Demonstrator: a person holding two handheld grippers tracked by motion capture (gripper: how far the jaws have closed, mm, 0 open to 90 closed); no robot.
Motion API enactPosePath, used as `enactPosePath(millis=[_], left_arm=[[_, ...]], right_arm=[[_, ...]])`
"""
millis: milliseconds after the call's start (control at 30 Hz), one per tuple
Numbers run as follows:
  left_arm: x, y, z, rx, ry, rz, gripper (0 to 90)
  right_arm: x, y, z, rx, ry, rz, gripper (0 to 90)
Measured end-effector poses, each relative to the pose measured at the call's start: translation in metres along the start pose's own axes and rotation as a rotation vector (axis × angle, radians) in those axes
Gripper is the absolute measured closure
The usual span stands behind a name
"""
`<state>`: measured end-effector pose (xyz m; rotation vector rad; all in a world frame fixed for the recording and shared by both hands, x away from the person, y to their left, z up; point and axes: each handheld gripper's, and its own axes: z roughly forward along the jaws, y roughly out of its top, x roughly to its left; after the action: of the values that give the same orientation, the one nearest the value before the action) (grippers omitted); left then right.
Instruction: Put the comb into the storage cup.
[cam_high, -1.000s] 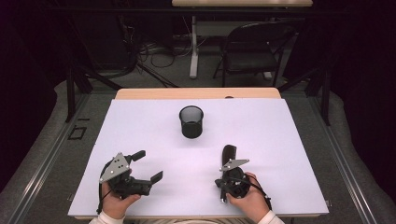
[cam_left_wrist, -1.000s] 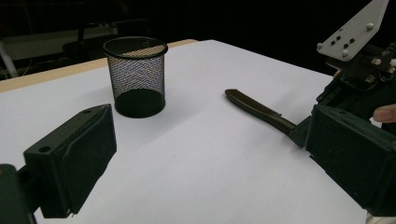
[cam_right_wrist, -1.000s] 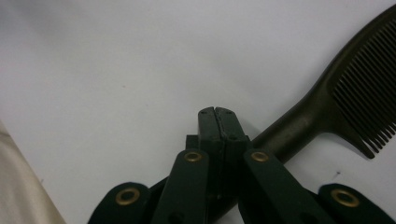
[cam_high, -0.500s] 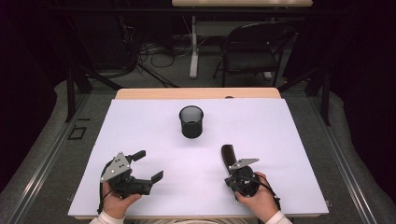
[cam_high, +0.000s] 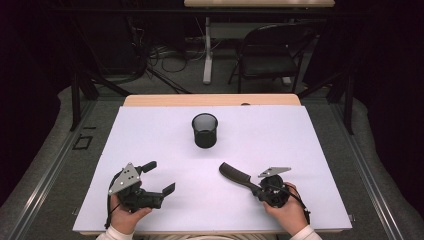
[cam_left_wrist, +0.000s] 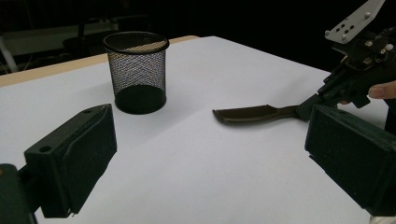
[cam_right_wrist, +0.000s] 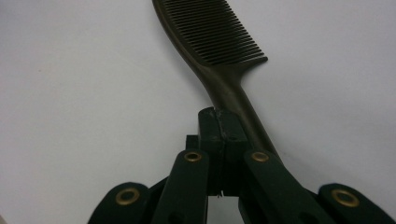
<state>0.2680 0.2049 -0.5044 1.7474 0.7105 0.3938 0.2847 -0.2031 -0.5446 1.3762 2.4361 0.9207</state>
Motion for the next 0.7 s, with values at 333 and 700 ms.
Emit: enactPosePath(millis=[333, 700], left_arm=[[0.000, 0.000, 0.000, 0.002, -0.001, 0.005, 2.4], [0.000, 0.000, 0.000, 0.001, -0.001, 0.007, 2.4]], right_arm=[[-0.009, 0.000, -0.002, -0.026, -0.008, 0.013, 90.0], [-0.012, -0.001, -0.001, -0.039, -0.004, 0.015, 90.0]])
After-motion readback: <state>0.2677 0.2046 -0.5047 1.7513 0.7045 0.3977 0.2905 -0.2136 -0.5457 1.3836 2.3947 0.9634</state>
